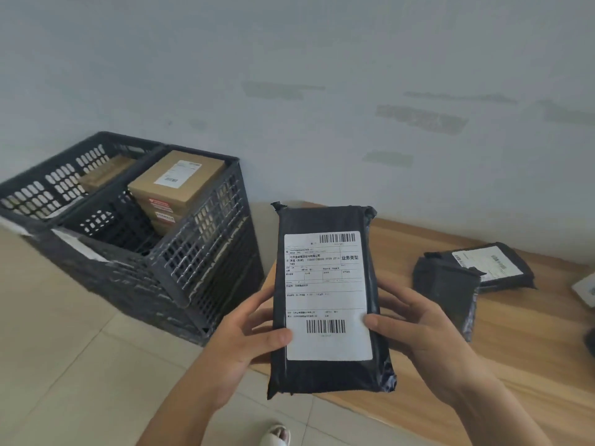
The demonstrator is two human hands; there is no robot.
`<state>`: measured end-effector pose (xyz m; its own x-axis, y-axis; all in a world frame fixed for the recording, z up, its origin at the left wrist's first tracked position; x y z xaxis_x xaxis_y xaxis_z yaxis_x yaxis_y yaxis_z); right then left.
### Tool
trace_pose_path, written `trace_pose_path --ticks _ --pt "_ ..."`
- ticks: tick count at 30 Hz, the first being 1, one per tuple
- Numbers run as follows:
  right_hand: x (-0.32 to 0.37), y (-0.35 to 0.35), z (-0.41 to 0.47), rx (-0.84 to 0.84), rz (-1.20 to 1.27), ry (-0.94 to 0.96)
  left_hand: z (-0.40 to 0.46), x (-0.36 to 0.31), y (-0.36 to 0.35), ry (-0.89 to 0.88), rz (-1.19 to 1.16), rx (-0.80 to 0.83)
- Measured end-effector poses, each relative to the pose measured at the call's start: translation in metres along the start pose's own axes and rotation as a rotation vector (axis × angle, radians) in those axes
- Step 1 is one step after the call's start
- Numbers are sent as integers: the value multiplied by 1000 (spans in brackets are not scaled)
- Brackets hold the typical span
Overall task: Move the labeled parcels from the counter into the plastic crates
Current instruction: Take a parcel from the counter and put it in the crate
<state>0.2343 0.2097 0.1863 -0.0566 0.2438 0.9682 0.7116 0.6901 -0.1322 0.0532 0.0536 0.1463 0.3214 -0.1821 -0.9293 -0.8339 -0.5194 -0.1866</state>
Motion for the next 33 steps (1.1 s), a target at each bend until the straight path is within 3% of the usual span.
trace_pose_path --ticks 9,18,33 --pt "-62 -83 5 392 -21 -195 -124 54 55 2 -73 -475" --pt "-84 -183 -11 651 -116 -273 -219 67 99 -76 -134 -737" --pt "-84 -413 33 772 -290 -202 -263 39 290 -184 -259 -914"
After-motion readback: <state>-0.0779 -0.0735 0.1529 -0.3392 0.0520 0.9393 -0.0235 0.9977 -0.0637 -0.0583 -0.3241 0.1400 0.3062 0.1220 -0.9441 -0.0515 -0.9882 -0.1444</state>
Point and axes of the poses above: each hand's wrist, its own z-axis towards the middle knuckle, its own y-axis out of the back of the hand, x = y × z, the point moved 8 cm from there along z, towards the middle knuckle, and after that the axes turned 6 degrees about -x, right-handed, at the moved point
